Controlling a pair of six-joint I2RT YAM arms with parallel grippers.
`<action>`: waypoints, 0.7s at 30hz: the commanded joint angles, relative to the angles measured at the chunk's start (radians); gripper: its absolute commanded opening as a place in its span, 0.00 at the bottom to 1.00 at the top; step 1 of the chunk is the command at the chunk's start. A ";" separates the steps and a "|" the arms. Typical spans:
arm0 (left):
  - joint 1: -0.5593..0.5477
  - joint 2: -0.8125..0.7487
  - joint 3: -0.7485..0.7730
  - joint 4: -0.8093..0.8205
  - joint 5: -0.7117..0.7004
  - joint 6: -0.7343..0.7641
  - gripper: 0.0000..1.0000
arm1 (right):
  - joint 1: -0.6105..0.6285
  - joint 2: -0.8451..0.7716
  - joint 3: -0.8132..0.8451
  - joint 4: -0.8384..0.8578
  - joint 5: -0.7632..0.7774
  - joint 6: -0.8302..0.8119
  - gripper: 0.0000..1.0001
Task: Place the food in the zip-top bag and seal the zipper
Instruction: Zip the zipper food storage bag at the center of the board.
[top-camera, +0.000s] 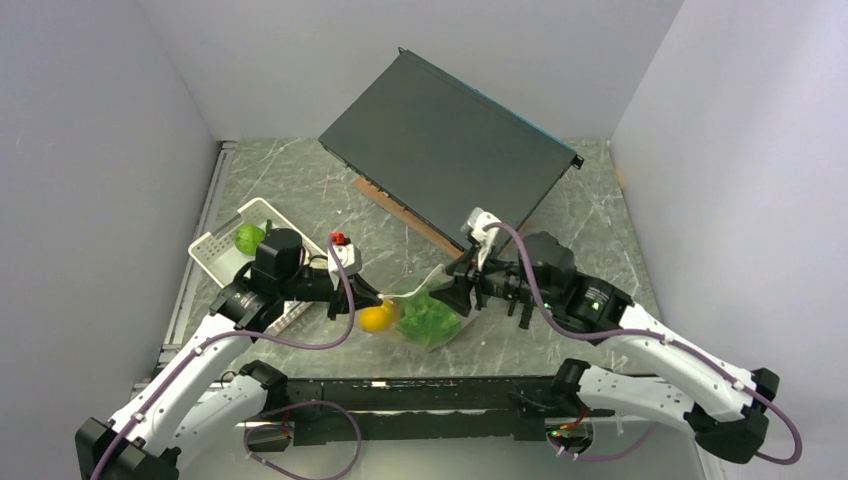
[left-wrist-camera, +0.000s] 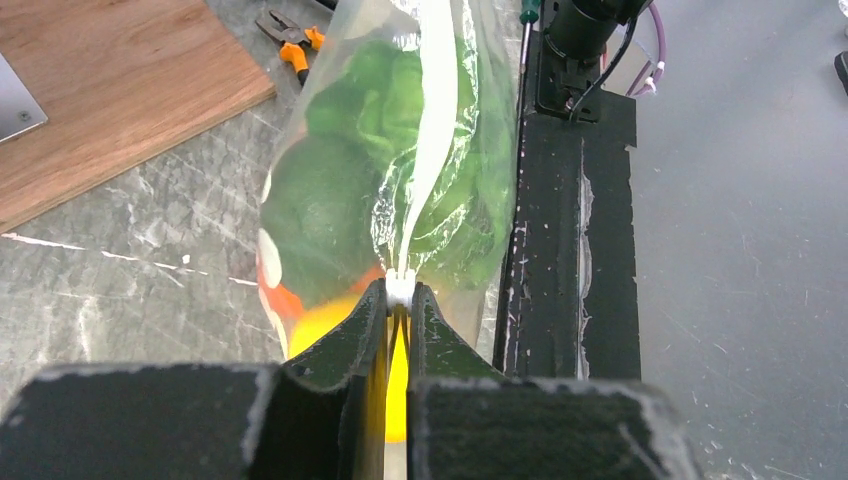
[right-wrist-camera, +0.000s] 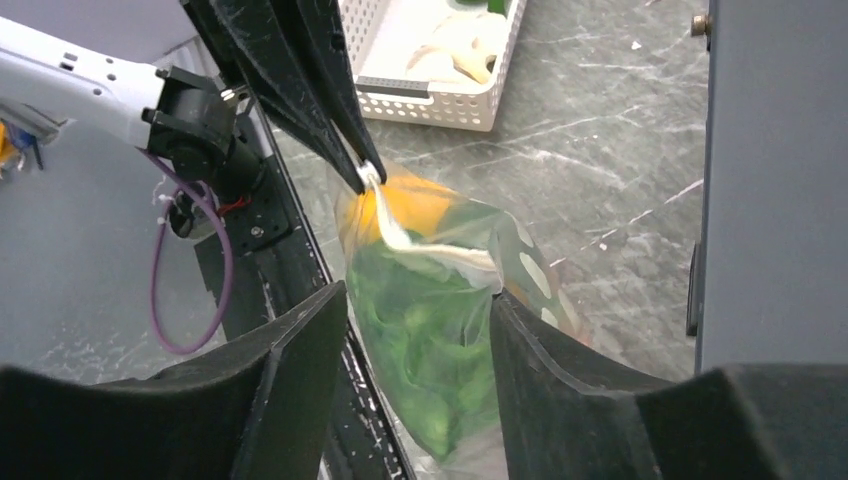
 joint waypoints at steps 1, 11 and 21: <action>-0.002 -0.023 0.032 0.040 0.048 0.005 0.00 | 0.002 0.104 0.137 -0.084 0.001 -0.076 0.58; -0.005 -0.043 0.030 0.043 0.035 0.007 0.00 | 0.003 0.053 0.191 -0.149 0.215 -0.042 0.71; -0.006 -0.050 0.032 0.043 0.052 0.007 0.00 | 0.013 0.166 0.206 -0.059 -0.153 -0.127 0.67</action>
